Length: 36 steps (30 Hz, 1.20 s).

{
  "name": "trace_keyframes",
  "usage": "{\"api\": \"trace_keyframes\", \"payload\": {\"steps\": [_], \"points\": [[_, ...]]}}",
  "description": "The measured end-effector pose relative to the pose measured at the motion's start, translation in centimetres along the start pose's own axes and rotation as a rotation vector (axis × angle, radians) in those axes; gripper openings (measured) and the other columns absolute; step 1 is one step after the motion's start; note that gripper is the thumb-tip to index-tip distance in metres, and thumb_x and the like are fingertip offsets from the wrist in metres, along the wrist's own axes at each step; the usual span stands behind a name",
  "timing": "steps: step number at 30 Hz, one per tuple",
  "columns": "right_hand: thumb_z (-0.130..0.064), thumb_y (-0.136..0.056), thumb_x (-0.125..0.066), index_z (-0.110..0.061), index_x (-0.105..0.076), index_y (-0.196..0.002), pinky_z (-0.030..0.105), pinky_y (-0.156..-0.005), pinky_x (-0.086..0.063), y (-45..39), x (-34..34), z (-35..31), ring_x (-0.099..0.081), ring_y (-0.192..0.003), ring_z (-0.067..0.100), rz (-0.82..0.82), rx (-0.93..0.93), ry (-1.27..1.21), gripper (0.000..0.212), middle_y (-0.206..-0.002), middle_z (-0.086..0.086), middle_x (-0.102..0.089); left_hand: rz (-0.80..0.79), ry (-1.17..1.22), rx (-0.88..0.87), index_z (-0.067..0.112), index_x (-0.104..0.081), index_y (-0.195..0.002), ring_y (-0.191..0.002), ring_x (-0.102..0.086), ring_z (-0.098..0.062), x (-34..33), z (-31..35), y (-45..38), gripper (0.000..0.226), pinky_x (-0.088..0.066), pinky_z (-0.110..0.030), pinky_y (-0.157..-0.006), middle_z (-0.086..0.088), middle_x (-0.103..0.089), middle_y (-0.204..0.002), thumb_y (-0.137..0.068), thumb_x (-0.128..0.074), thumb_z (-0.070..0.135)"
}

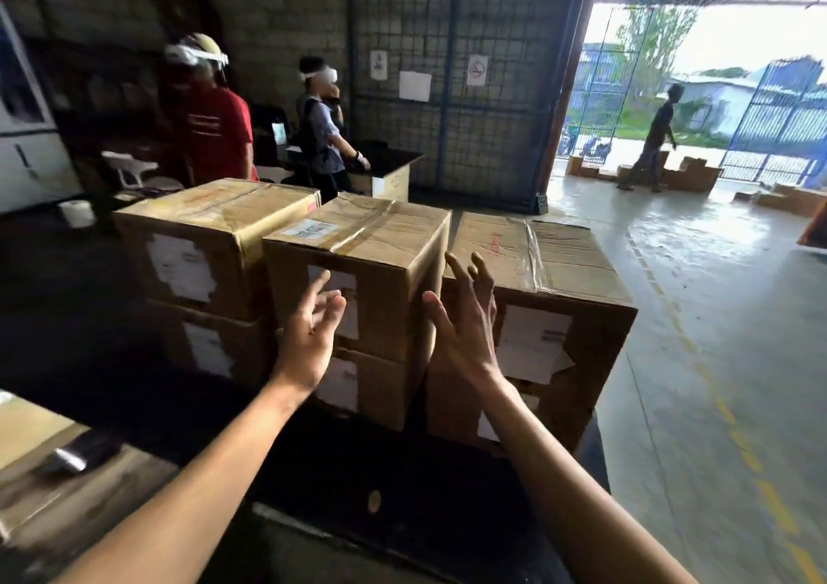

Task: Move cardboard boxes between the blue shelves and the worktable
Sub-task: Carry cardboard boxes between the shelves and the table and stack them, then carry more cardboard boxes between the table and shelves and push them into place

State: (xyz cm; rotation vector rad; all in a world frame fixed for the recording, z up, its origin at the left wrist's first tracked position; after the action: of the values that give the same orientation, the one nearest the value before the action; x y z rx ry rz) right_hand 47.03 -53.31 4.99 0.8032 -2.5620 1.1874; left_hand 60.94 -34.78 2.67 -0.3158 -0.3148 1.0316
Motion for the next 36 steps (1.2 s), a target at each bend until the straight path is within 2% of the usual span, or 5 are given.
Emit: {"api": "trace_keyframes", "payload": {"steps": [5,9,24,31,36], "points": [[-0.052,-0.093,-0.054,-0.031,-0.030,-0.153,0.049,-0.120,-0.017,-0.4,-7.6,-6.4,-0.023,-0.147,0.025,-0.159,0.011,-0.101,0.067,-0.158,0.006,-0.025,0.052,-0.067,0.036,0.027,-0.039,-0.147,-0.108,-0.056,0.004,8.3,0.5,1.5,0.097,-0.044,-0.024,-0.089,0.000,-0.056,-0.129,-0.069,-0.049,0.084],[-0.048,-0.098,-0.052,-0.030,-0.024,-0.155,0.046,-0.119,-0.017,-0.9,-13.2,-8.3,-0.027,-0.145,0.024,-0.285,-0.008,-0.141,0.066,-0.157,0.004,-0.029,0.127,-0.120,0.066,0.021,-0.038,-0.148,-0.121,-0.054,-0.016,12.9,0.2,0.8,0.059,-0.043,-0.031,-0.095,-0.005,-0.055,-0.132,-0.094,-0.047,0.043],[-0.049,-0.098,-0.053,-0.030,-0.015,-0.157,0.046,-0.122,-0.024,-8.7,-32.2,-9.5,-0.017,-0.148,0.015,-0.475,-0.112,-0.372,0.073,-0.161,-0.002,-0.015,0.200,-0.263,0.182,0.027,-0.038,-0.147,-0.133,-0.045,-0.020,25.7,-8.9,-12.8,0.054,-0.038,-0.047,-0.110,-0.008,-0.046,-0.146,-0.098,-0.045,0.047],[-0.053,-0.094,-0.057,-0.036,-0.006,-0.157,0.051,-0.123,-0.005,-12.3,-39.4,-8.0,0.010,-0.153,0.024,-0.458,-0.147,-0.293,0.082,-0.166,0.000,0.014,0.278,-0.304,0.249,0.021,-0.037,-0.149,-0.138,-0.040,-0.024,31.8,-13.7,-19.2,0.052,-0.031,-0.029,-0.105,-0.012,-0.040,-0.152,-0.101,-0.043,0.039],[-0.045,-0.096,-0.058,-0.032,-0.003,-0.158,0.016,-0.106,0.017,-12.9,-41.8,-6.7,0.019,-0.147,0.010,-0.374,-0.209,-0.287,0.084,-0.163,0.000,0.027,0.259,-0.296,0.300,0.020,-0.033,-0.151,-0.142,-0.033,-0.024,34.0,-17.2,-22.6,0.054,-0.028,-0.036,-0.113,-0.010,-0.034,-0.156,-0.101,-0.042,0.039]]}}
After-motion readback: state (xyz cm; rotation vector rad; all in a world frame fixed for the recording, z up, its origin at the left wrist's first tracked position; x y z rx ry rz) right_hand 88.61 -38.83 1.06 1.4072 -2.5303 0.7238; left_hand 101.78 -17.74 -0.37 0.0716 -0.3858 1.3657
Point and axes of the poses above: each hand's wrist, its own y-axis away from the middle knuckle, its own x-axis out of the back of the hand, z = x × y, the point moved 8 cm from there along -y, towards the middle knuckle
